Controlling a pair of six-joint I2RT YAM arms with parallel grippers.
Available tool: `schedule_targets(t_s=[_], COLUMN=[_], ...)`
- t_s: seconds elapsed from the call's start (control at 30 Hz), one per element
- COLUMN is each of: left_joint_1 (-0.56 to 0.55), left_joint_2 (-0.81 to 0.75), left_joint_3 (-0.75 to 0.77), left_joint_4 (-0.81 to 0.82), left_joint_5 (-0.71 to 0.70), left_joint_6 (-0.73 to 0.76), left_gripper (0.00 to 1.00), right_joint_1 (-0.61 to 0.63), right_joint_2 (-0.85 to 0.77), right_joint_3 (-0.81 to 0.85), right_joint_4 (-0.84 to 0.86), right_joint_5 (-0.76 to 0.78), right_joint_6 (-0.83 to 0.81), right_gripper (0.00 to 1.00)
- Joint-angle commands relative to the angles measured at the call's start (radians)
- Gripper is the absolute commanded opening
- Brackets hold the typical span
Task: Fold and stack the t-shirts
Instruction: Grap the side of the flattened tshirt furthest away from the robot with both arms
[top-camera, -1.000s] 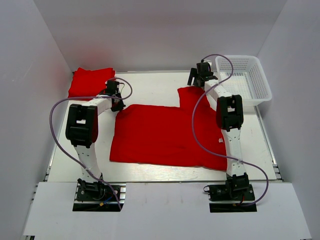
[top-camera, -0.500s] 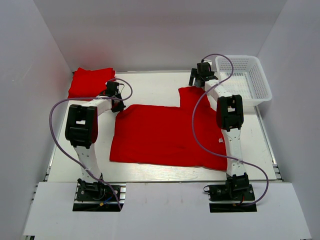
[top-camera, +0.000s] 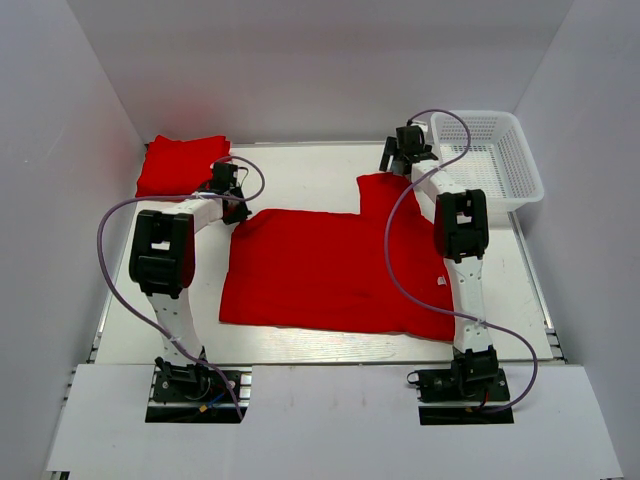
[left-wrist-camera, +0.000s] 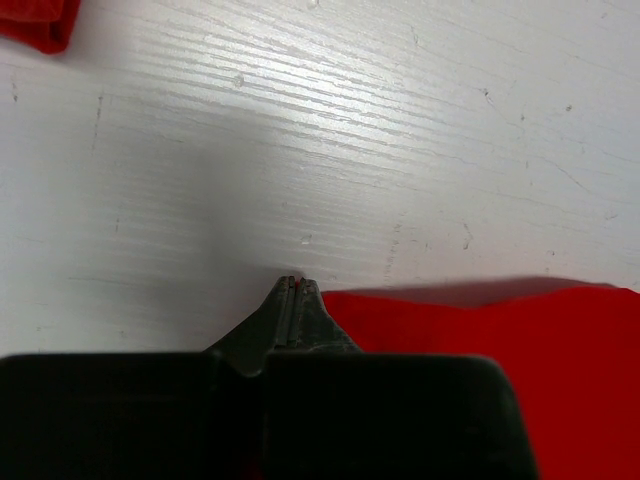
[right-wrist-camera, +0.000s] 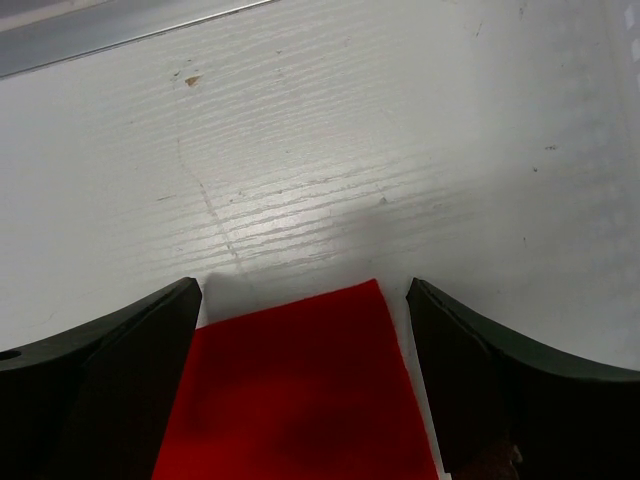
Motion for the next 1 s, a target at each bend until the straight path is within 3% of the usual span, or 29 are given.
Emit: schedule_targets(t_s=[0.0, 0.4, 0.63, 0.67, 0.77, 0.97], left_joint_1=[-0.005, -0.005, -0.005, -0.005, -0.005, -0.005], left_joint_2=[-0.085, -0.085, -0.094, -0.094, -0.094, -0.125], left_joint_3=[-0.008, -0.008, -0.017, -0.017, -0.017, -0.017], left_joint_4=[0.011, 0.011, 0.02, 0.02, 0.029, 0.07], left_joint_5=[0.0, -0.009, -0.009, -0.009, 0.011, 0.046], left_joint_6=[-0.001, -0.001, -0.001, -0.001, 0.008, 0.045], left_gripper=[0.0, 0.0, 0.0, 0.0, 0.0, 0.0], right_joint_1=[-0.012, 0.005, 0.007, 0.005, 0.007, 0.005], right_joint_2=[-0.042, -0.059, -0.033, -0.034, -0.044, -0.102], right_joint_3=[-0.024, -0.06, -0.034, -0.026, -0.018, -0.058], right_joint_4=[-0.009, -0.092, -0.119, -0.109, -0.061, 0.025], right_joint_5=[-0.02, 0.007, 0.013, -0.006, -0.023, -0.065], right_joint_6=[0.047, 0.009, 0.012, 0.006, -0.03, -0.082], right_gripper=[0.9, 0.69, 0.26, 0.12, 0.0, 0.0])
